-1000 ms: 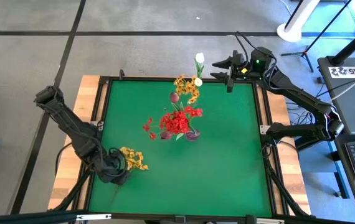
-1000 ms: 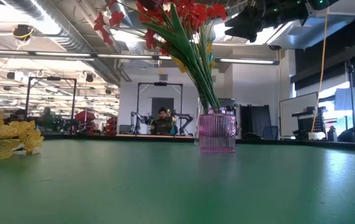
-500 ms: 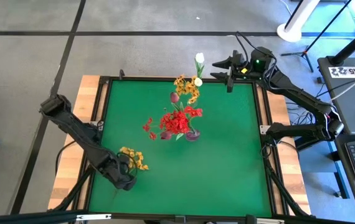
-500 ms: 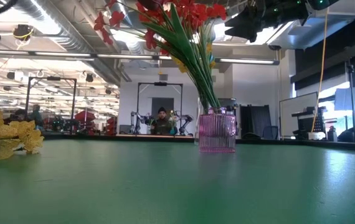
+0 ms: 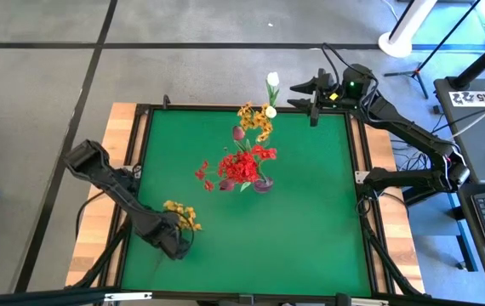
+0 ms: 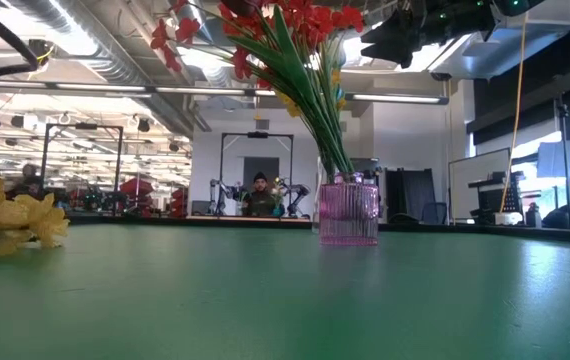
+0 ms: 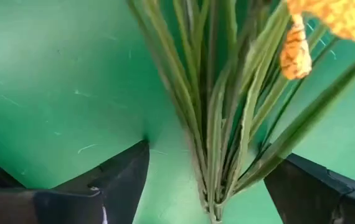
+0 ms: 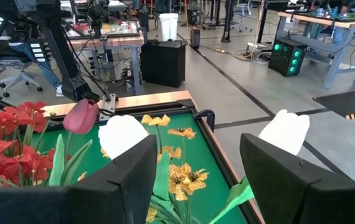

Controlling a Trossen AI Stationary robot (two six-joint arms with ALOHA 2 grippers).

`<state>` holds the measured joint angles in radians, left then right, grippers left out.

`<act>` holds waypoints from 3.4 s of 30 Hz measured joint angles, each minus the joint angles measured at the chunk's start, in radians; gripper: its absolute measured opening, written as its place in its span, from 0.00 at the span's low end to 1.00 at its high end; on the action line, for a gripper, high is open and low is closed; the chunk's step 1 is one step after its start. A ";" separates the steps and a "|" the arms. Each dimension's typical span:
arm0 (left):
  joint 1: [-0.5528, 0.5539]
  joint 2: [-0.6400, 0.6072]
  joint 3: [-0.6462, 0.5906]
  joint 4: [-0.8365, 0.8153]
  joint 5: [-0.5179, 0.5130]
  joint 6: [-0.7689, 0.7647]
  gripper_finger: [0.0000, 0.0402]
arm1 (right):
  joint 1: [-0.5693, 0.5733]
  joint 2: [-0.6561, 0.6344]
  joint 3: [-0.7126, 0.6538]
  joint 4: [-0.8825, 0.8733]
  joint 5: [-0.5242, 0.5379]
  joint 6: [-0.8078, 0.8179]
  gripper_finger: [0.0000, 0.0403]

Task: Sort flowers into vase by color
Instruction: Put the yellow flowers into the transparent vase

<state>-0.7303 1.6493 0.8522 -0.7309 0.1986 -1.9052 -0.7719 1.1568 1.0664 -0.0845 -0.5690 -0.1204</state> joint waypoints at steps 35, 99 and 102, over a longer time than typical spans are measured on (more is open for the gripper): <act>0.142 -0.579 0.412 -0.274 -1.522 0.881 0.01 | -0.001 -0.003 0.000 0.034 0.000 0.011 0.57; 1.172 -0.102 0.413 1.299 0.247 1.781 0.03 | 0.265 0.224 0.075 0.473 -0.106 0.241 0.50; 1.157 -0.102 0.413 1.296 0.231 1.781 0.04 | 0.264 0.223 0.075 0.476 -0.106 0.245 0.36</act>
<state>0.4268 1.5471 1.2655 0.5650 0.4292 -0.1239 -0.5081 1.3800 1.1416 0.3912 -0.6746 0.1242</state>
